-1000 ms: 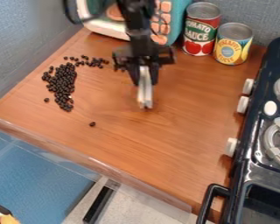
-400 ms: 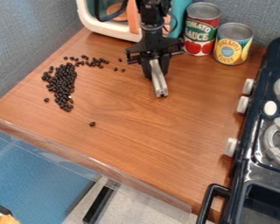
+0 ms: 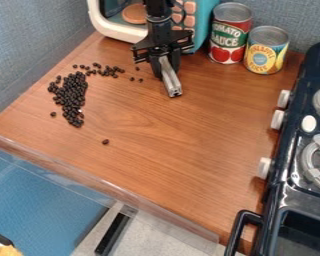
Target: Sweep into pile
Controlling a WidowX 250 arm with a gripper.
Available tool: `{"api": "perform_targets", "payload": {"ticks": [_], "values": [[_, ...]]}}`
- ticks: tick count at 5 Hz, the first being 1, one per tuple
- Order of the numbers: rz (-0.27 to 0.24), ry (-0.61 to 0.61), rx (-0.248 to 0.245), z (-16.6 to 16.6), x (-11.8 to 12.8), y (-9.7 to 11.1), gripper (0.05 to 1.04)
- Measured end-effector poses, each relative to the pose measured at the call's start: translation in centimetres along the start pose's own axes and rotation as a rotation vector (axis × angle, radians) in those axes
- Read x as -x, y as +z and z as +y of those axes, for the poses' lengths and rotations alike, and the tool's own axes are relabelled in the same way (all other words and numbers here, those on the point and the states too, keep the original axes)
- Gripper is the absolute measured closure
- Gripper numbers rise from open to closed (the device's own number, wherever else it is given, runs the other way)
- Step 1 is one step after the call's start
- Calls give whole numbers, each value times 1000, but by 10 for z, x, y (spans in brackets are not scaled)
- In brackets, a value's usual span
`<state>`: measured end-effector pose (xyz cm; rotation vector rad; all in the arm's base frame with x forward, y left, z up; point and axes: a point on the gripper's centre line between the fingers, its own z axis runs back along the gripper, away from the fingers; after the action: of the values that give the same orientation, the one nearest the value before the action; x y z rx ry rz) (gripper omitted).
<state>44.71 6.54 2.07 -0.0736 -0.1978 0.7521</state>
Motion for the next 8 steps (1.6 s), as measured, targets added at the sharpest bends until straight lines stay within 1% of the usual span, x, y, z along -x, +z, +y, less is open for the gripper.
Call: {"api": "perform_targets", "payload": {"ticks": [1,2,3,4,5,6,8], "values": [[-3,13,-4,5,-3,0,702],[-35,29,-6,16,-4,-1,702],[-50,58,-15,34,-4,1,702],[-50,84,-22,48,-5,4,702],[-46,103,-16,55,-4,5,702],[-38,120,-21,67,-2,8,702],[-37,168,-15,86,2,12,702]]}}
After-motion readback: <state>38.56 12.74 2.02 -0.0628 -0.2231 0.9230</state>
